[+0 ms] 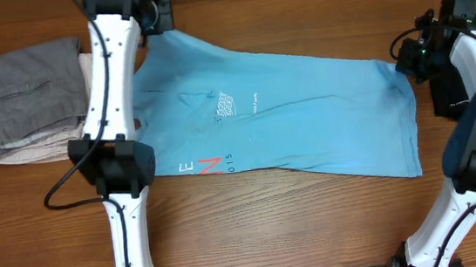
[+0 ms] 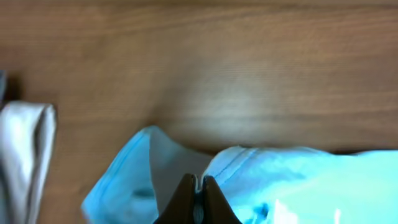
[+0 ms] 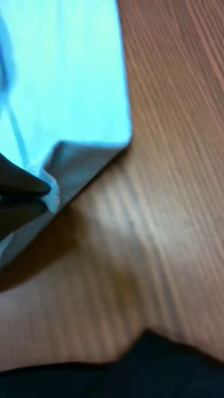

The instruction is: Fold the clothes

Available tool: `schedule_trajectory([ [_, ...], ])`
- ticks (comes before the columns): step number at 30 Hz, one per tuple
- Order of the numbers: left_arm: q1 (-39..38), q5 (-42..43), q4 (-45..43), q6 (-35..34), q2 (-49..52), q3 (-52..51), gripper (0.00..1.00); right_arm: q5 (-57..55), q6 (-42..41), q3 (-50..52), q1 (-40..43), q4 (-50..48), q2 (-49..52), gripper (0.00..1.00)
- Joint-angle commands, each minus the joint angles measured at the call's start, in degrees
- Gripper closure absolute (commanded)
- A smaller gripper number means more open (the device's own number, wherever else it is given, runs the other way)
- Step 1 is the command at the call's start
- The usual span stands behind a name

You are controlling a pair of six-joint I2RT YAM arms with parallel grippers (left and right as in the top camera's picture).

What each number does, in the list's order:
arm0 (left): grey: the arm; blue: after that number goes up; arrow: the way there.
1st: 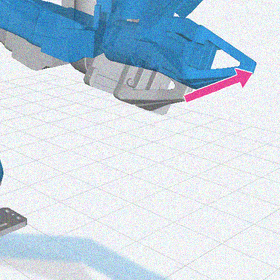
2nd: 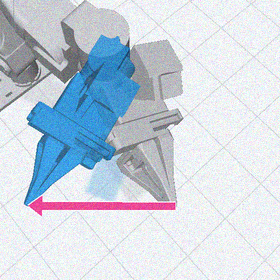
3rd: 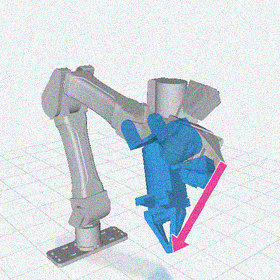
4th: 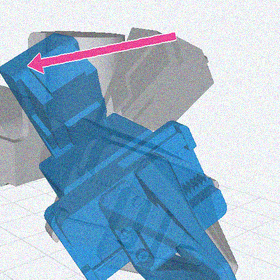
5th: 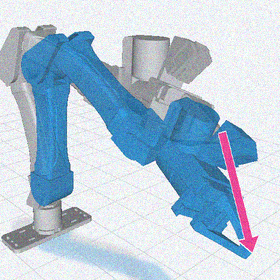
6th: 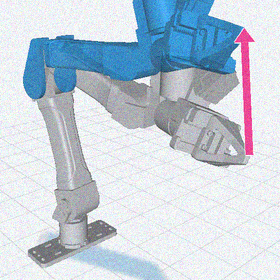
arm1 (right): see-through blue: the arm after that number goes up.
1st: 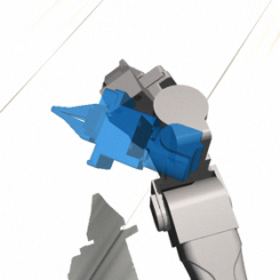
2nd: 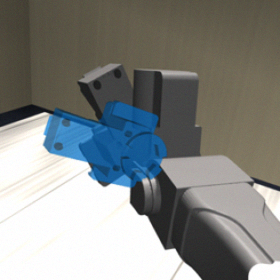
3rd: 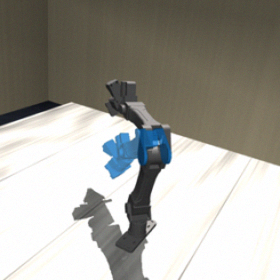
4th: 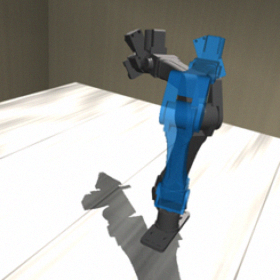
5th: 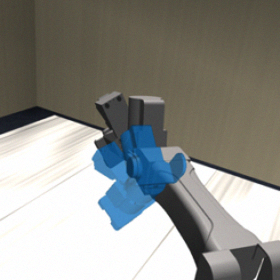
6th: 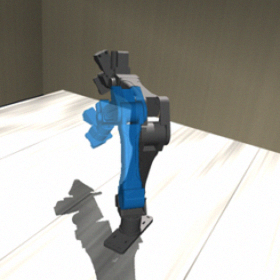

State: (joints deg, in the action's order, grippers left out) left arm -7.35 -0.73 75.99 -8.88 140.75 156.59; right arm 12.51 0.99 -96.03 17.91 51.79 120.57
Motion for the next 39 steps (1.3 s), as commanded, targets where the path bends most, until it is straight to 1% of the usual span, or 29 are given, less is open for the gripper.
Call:
schedule_trajectory([
  [1, 1.4, -1.4, 3.9, -1.3, -1.7, 0.8, 0.96, 1.3, -1.0, -1.5, 0.3, 3.7, -6.0, 0.96],
  [4, 2.2, -1.5, 7.3, -2.5, -2.2, 0.8, 0.96, 1.1, -2.3, -1.5, 0.7, 7.0, -8.1, 0.96],
  [8, 2.6, -5.5, 11.2, -5.8, -2.5, 0.8, 0.96, 1.1, -2.8, -1.5, 1.0, 12.0, -9.7, 0.96],
  [10, 2.7, -5.9, 12.5, -5.9, -2.6, 0.8, 0.96, 1.0, -3.0, -1.5, 1.0, 14.2, -10.0, 0.96],
  [14, 2.7, -5.9, 15.3, -7.0, -3.3, 0.8, 0.96, 1.0, -6.3, -1.4, 1.1, 17.5, -10.1, 0.96],
  [15, 2.8, -5.9, 16.5, -7.0, -3.5, 0.8, 0.96, 0.3, -7.3, -1.4, 1.1, 18.5, -10.1, 0.96],
  [18, 3.1, -7.8, 20.7, -7.5, -3.8, 0.8, 0.96, -7.0, -12.2, -1.4, 1.1, 22.4, -10.1, 0.96],
  [21, 3.6, -8.7, 20.8, -8.5, -3.8, 0.1, 0.96, -16.7, -17.9, -1.4, 1.1, 26.4, -10.1, 0.96],
  [23, 4.1, -8.7, 20.8, -9.6, -3.7, -0.4, 0.96, -18.7, -19.3, -1.4, 1.1, 28.2, -10.1, 0.96],
  [27, 4.6, -8.3, 20.8, -9.8, -3.7, -4.3, 0.96, -19.6, -19.3, -0.2, 1.1, 30.1, -10.1, 0.96],
  [32, 4.8, -8.0, 20.9, -9.4, -3.9, -10.7, 0.96, -20.2, -19.3, 3.8, 1.1, 30.0, -10.1, 0.96],
  [35, 4.7, -5.8, 20.9, -7.6, -4.3, -13.8, 0.96, -20.2, -19.3, 6.1, 1.1, 29.8, -10.1, 0.96],
  [39, 4.7, -5.2, 20.9, -7.4, -5.3, -18.6, 0.96, -20.2, -19.3, 7.9, 1.1, 29.6, -10.1, 0.96],
])
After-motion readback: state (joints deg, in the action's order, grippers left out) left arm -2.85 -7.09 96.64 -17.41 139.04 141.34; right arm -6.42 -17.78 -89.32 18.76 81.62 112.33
